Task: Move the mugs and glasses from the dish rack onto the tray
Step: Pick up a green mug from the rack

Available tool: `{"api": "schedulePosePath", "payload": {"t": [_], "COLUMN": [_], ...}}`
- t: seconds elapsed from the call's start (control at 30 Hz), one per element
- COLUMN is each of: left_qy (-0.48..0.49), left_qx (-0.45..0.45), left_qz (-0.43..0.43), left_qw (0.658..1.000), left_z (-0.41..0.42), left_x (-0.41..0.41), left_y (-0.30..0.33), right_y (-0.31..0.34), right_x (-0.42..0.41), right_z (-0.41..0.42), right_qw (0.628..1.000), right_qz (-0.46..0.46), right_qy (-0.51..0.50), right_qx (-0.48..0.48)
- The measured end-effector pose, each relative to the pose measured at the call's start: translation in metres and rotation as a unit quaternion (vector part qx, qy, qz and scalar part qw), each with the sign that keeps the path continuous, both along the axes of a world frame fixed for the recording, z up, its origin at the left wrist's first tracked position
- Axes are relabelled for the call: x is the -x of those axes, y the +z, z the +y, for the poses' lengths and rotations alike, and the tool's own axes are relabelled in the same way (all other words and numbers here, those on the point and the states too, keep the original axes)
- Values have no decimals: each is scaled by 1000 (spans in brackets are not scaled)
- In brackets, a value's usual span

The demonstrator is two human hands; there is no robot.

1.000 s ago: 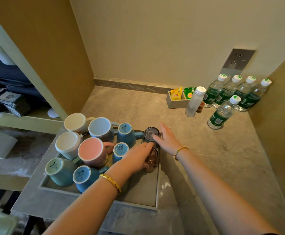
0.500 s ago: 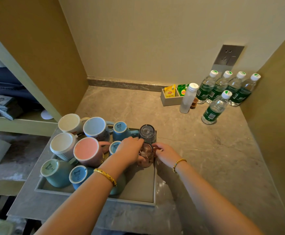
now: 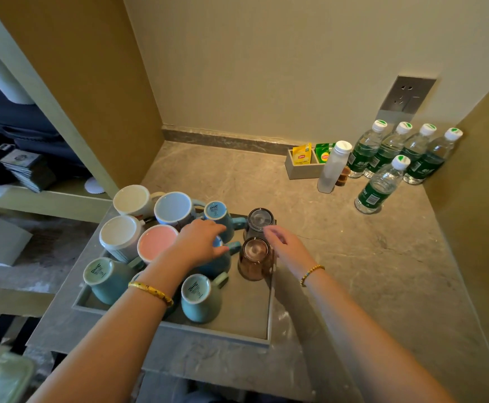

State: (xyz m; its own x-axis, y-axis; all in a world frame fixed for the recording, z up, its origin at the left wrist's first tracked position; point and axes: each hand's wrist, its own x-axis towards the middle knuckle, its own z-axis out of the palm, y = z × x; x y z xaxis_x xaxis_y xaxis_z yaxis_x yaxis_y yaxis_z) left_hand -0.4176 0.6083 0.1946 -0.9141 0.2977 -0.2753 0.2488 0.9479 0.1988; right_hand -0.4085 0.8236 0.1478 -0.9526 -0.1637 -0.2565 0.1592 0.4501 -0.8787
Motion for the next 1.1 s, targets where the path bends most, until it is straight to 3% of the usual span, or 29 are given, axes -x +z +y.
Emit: {"api": "schedulePosePath", "payload": {"t": [0.07, 0.17, 0.4, 0.5, 0.6, 0.67, 0.73, 0.93, 1.1], "left_qy": [8, 9, 0, 7, 11, 32, 65, 172, 283], "left_qx": [-7, -9, 16, -31, -77, -111, -142, -135, -138], "left_qz": [-42, -53, -19, 15, 71, 89, 89, 121, 124], "left_qw": [999, 999, 1000, 999, 994, 989, 984, 968, 941], "left_z": [-11, -12, -15, -31, -66, -97, -134, -269, -374], "left_x": [-8, -15, -25, -37, -53, -67, -85, -151, -217], "left_y": [-1, -3, -3, 1, 11, 18, 24, 25, 14], "right_y": [3, -4, -4, 3, 21, 37, 54, 81, 61], "right_x": [0, -2, -4, -5, -16, -28, -42, -87, -137], "right_z": [-12, -26, -35, -39, -60, -97, -152, -336, -465], "right_qw": [998, 972, 958, 948, 934, 922, 914, 910, 905], "right_qz": [-15, 24, 22, 1, 71, 184, 267, 367, 340], "right_qy": [58, 123, 96, 96, -3, -97, -106, 33, 196], "right_qx": [-32, -201, -268, -302, -351, -327, -286, -190, -162]}}
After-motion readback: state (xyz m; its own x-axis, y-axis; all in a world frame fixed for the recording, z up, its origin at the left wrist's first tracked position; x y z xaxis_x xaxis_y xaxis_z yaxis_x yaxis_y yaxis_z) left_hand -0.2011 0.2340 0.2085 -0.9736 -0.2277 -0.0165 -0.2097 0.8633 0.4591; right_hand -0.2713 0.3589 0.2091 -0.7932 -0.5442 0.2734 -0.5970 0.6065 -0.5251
